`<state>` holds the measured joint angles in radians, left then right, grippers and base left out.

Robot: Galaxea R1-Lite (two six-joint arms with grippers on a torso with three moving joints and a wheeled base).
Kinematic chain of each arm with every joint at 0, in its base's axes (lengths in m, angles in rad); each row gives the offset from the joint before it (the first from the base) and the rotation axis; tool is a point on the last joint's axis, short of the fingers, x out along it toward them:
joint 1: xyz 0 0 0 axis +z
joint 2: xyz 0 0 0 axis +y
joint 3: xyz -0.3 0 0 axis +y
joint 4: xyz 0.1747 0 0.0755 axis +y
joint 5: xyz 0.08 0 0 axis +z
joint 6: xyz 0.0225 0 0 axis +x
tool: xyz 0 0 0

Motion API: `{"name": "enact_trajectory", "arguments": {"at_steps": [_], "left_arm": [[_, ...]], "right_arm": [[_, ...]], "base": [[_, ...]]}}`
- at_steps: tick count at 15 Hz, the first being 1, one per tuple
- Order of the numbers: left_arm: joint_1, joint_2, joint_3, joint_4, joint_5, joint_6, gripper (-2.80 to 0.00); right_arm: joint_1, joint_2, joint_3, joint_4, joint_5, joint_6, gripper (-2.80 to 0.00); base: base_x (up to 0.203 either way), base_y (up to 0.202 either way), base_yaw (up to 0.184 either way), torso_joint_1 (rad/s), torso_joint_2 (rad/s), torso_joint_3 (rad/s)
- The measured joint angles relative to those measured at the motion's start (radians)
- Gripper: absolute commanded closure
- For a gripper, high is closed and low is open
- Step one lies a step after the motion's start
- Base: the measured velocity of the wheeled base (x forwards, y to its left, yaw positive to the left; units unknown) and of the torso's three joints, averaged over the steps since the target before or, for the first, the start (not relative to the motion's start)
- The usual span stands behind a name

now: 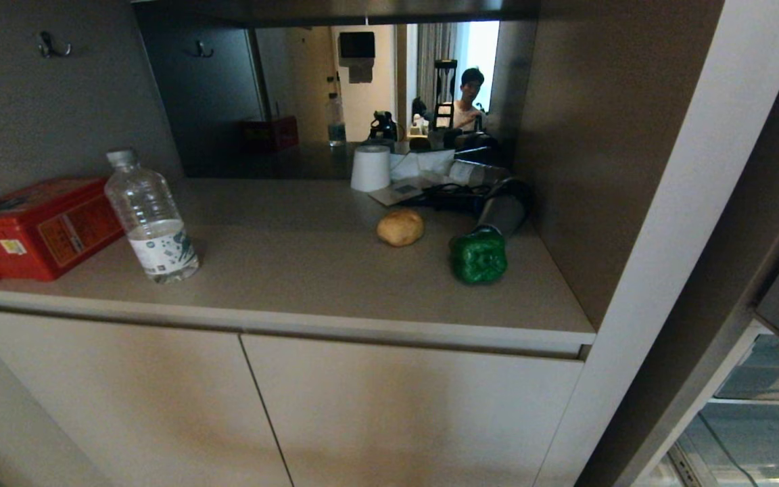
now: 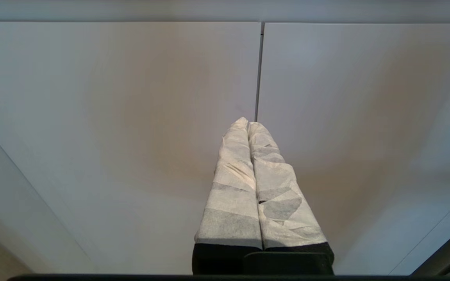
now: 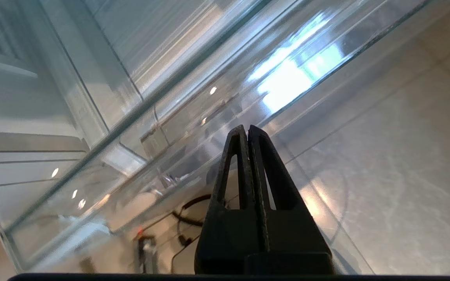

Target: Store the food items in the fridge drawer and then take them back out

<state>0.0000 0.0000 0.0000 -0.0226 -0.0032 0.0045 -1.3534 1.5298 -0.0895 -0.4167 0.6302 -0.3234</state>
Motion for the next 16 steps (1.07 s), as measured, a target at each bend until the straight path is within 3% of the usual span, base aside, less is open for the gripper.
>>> {"name": "enact_trajectory", "arguments": {"at_steps": [5, 10, 16], "left_arm": [[0.0, 0.0, 0.0, 0.0, 0.0, 0.0, 0.0], [0.0, 0.0, 0.0, 0.0, 0.0, 0.0, 0.0], [0.0, 0.0, 0.0, 0.0, 0.0, 0.0, 0.0]], "right_arm": [[0.157, 0.213, -0.174, -0.014, 0.005, 0.018, 0.0], [0.3, 0.401, -0.321, -0.158, 0.081, 0.021, 0.0], [0.39, 0.513, -0.422, -0.163, 0.159, 0.042, 0.0]], "base": [[0.0, 0.0, 0.0, 0.0, 0.0, 0.0], [0.0, 0.0, 0.0, 0.0, 0.0, 0.0], [0.0, 0.0, 0.0, 0.0, 0.0, 0.0]]}}
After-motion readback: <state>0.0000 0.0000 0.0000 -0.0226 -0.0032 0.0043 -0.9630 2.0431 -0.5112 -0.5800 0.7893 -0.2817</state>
